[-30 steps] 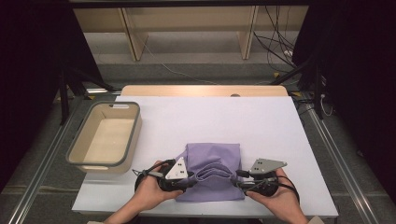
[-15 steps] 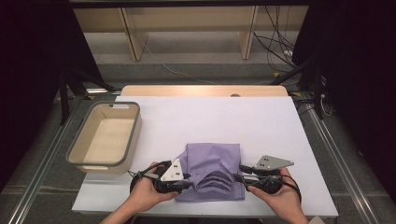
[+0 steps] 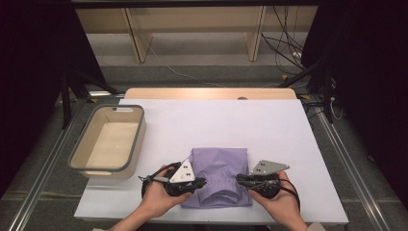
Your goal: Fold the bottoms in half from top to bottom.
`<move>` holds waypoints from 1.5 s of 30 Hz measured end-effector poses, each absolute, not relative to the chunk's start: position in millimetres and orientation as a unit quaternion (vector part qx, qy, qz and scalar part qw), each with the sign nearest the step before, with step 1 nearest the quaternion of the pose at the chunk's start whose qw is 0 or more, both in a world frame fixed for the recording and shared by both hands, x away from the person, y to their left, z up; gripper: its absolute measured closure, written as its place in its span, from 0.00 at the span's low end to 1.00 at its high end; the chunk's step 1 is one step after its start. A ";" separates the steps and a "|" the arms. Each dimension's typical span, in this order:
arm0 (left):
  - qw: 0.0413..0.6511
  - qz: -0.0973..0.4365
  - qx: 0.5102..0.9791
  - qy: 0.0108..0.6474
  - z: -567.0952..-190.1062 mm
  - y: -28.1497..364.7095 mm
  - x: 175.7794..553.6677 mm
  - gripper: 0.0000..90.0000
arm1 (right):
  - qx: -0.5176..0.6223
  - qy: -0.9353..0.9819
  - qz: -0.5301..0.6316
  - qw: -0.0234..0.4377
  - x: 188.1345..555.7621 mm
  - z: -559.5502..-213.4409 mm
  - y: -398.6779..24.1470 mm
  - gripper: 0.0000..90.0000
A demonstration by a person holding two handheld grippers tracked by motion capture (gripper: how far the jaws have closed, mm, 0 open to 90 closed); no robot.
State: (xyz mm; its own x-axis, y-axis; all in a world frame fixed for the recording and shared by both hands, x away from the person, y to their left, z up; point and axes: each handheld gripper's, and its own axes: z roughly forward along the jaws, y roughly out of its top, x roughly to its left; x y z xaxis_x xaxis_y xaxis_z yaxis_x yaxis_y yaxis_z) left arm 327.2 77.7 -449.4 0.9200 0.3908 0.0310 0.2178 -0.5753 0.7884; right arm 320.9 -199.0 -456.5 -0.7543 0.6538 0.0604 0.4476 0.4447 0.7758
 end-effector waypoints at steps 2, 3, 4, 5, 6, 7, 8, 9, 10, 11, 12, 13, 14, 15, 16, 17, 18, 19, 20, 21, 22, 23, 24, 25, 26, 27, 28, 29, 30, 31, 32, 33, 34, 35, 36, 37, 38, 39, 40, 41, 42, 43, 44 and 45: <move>0.425 0.099 0.883 0.174 -450.2 74.2 327.8 0.94 | 0.330 0.840 0.412 0.123 322.1 -457.1 -197.4 0.96; 0.421 0.095 0.885 0.173 -451.1 71.2 328.9 0.94 | 0.334 0.840 0.410 0.119 324.1 -459.0 -194.2 0.96; 0.421 0.090 0.885 0.176 -452.6 68.0 329.9 0.94 | 0.334 0.840 0.410 0.119 324.1 -459.0 -194.2 0.96; 0.415 0.079 0.889 0.177 -456.0 62.0 332.6 0.94 | 0.335 0.843 0.406 0.113 324.5 -461.1 -190.7 0.96; 0.416 0.074 0.888 0.179 -458.0 58.5 333.8 0.94 | 0.334 0.845 0.404 0.109 324.5 -462.0 -188.8 0.96; 0.416 0.074 0.888 0.179 -458.0 58.5 333.8 0.94 | 0.334 0.845 0.404 0.109 324.5 -462.0 -188.8 0.96; 0.410 0.067 0.892 0.176 -460.8 53.5 336.1 0.94 | 0.330 0.848 0.401 0.104 324.4 -463.2 -185.6 0.96; 0.410 0.067 0.892 0.176 -460.8 53.5 336.1 0.94 | 0.328 0.851 0.398 0.101 324.2 -463.6 -184.2 0.96; 0.405 0.062 0.896 0.174 -462.9 50.6 336.5 0.94 | 0.327 0.854 0.393 0.098 323.8 -464.2 -183.2 0.96; 0.405 0.062 0.896 0.174 -462.9 50.6 336.5 0.94 | 0.327 0.854 0.393 0.098 323.8 -464.2 -183.2 0.96; 0.403 0.059 0.896 0.173 -463.9 49.9 336.1 0.94 | 0.327 0.857 0.387 0.091 323.4 -465.8 -182.4 0.97; 0.400 0.055 0.899 0.172 -465.7 49.9 335.0 0.94 | 0.326 0.860 0.382 0.087 323.2 -466.7 -182.3 0.97; 0.398 0.052 0.900 0.171 -466.7 49.9 334.6 0.94 | 0.325 0.863 0.377 0.082 323.0 -467.6 -182.1 0.97; 0.398 0.052 0.900 0.171 -466.7 49.9 334.6 0.95 | 0.325 0.863 0.377 0.082 323.0 -467.6 -182.1 0.97; 0.391 0.046 0.904 0.166 -468.7 49.5 333.3 0.95 | 0.324 0.868 0.369 0.074 321.5 -469.1 -180.7 0.99; 0.391 0.046 0.904 0.166 -468.7 49.5 333.3 0.94 | 0.321 0.871 0.365 0.071 320.6 -469.3 -180.2 1.00; 0.388 0.044 0.906 0.164 -469.9 49.2 332.3 0.94 | 0.321 0.871 0.365 0.071 320.6 -469.3 -180.2 1.00; 0.383 0.043 0.909 0.161 -471.7 48.7 329.8 0.94 | 0.319 0.875 0.358 0.065 318.6 -468.9 -179.4 1.00; 0.383 0.043 0.909 0.161 -471.7 48.7 329.8 0.94 | 0.319 0.876 0.356 0.061 317.7 -468.8 -179.0 1.00; 0.380 0.044 0.910 0.158 -472.0 48.9 329.3 0.94 | 0.319 0.877 0.354 0.058 317.0 -468.8 -178.7 1.00; 0.377 0.042 0.913 0.154 -472.2 49.2 328.4 0.94 | 0.320 0.878 0.352 0.055 316.5 -469.0 -178.5 1.00; 0.375 0.041 0.913 0.154 -472.4 49.1 328.0 0.95 | 0.320 0.879 0.349 0.051 315.9 -469.1 -178.3 1.00; 0.374 0.039 0.914 0.153 -472.8 49.0 327.4 0.95 | 0.323 0.880 0.346 0.046 315.4 -469.3 -177.8 1.00; 0.373 0.039 0.914 0.151 -473.4 48.7 326.9 0.95 | 0.323 0.880 0.345 0.041 315.0 -469.8 -177.7 1.00; 0.372 0.039 0.915 0.151 -473.6 48.4 326.2 0.95 | 0.324 0.880 0.344 0.036 314.6 -470.0 -177.5 1.00; 0.372 0.039 0.915 0.151 -473.6 48.4 326.2 0.95 | 0.324 0.880 0.344 0.036 314.6 -470.0 -177.5 1.00; 0.371 0.043 0.916 0.148 -473.8 48.1 325.5 0.95 | 0.325 0.881 0.343 0.031 314.0 -470.5 -177.5 1.00; 0.371 0.042 0.916 0.149 -473.8 48.1 325.6 0.95 | 0.325 0.881 0.343 0.031 314.0 -470.1 -177.6 1.00; 0.371 0.042 0.916 0.150 -473.8 48.1 325.8 0.95 | 0.326 0.880 0.344 0.032 314.2 -469.2 -177.5 1.00; 0.371 0.042 0.916 0.150 -473.8 48.1 325.8 0.95 | 0.327 0.877 0.351 0.040 315.2 -467.6 -177.9 1.00; 0.370 0.042 0.916 0.149 -473.8 48.1 325.8 0.95 | 0.327 0.877 0.351 0.040 315.2 -467.6 -177.9 1.00; 0.371 0.041 0.915 0.150 -474.0 47.8 325.6 0.95 | 0.330 0.872 0.358 0.052 317.1 -465.2 -179.1 1.00; 0.372 0.042 0.915 0.151 -474.2 47.6 325.3 0.95 | 0.338 0.863 0.370 0.065 320.0 -462.5 -180.9 1.00; 0.370 0.043 0.916 0.149 -473.9 47.6 325.2 0.95 | 0.361 0.844 0.386 0.090 327.2 -457.3 -185.8 1.00; 0.370 0.043 0.916 0.149 -473.9 47.6 325.2 0.95 | 0.361 0.844 0.386 0.090 327.2 -457.3 -185.8 1.00; 0.370 0.043 0.916 0.149 -473.9 47.5 325.2 0.95 | 0.371 0.838 0.385 0.104 331.1 -455.9 -187.8 1.00; 0.369 0.043 0.916 0.148 -473.7 47.5 325.2 0.95 | 0.380 0.834 0.383 0.112 335.1 -455.6 -189.4 1.00; 0.370 0.044 0.916 0.149 -473.8 47.4 325.1 0.95 | 0.388 0.832 0.379 0.117 338.7 -456.7 -190.1 1.00; 0.370 0.044 0.916 0.148 -473.7 47.7 325.1 0.95 | 0.394 0.835 0.362 0.124 343.7 -461.2 -190.0 1.00; 0.370 0.044 0.916 0.148 -473.7 47.7 325.1 0.95 | 0.394 0.835 0.362 0.124 343.7 -461.2 -190.0 1.00; 0.371 0.043 0.916 0.149 -473.8 47.8 325.1 0.95 | 0.397 0.840 0.348 0.122 346.0 -467.6 -188.9 1.00; 0.372 0.041 0.915 0.150 -473.8 48.5 324.8 0.95 | 0.397 0.844 0.341 0.120 346.5 -470.4 -188.7 1.00; 0.372 0.041 0.915 0.150 -473.8 48.5 324.8 0.95 | 0.397 0.844 0.341 0.120 346.5 -470.4 -188.7 1.00; 0.373 0.040 0.915 0.150 -473.7 48.8 324.5 0.95 | 0.397 0.846 0.334 0.119 346.6 -472.8 -188.4 1.00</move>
